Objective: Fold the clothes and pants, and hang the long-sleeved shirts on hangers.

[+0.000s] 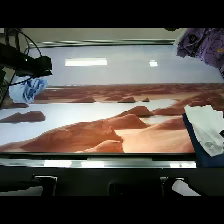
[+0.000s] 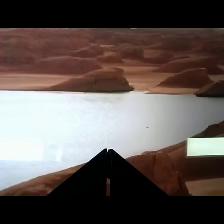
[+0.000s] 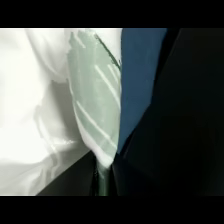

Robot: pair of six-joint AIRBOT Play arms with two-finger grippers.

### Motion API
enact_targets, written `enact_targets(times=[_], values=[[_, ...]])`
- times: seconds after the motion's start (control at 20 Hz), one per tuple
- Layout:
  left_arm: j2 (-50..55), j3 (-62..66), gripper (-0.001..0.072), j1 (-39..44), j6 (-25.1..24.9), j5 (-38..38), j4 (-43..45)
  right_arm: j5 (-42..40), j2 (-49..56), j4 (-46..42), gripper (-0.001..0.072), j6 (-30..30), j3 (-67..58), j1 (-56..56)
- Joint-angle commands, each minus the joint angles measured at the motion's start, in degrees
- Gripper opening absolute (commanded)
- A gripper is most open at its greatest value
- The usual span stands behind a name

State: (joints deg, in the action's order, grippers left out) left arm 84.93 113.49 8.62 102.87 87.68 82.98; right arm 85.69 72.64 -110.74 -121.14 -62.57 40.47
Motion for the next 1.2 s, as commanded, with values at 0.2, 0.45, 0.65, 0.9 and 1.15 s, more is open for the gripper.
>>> enact_targets(times=[0.2,0.45,0.65,0.9,1.15], values=[[0.0,0.0,0.0016,0.0,0.0,0.0,0.0,2.6,0.0,-3.1,0.0032,-0.1,0.1,0.0],[0.0,0.0,0.0017,0.0,0.0,0.0,0.0,4.4,0.0,-3.8,0.0385,0.3,0.1,0.0],[0.0,0.0,0.0017,0.0,0.0,-0.1,0.0,0.7,-0.3,-3.7,0.0384,1.1,-2.0,-0.1],[0.0,0.0,0.0017,0.0,0.0,-0.1,0.0,-22.8,-2.8,14.5,0.0106,15.2,-11.8,-11.8],[-1.6,-0.1,0.0016,0.2,-6.3,-0.2,0.0,-33.4,-2.8,21.0,0.0034,27.6,-15.5,-38.4]])
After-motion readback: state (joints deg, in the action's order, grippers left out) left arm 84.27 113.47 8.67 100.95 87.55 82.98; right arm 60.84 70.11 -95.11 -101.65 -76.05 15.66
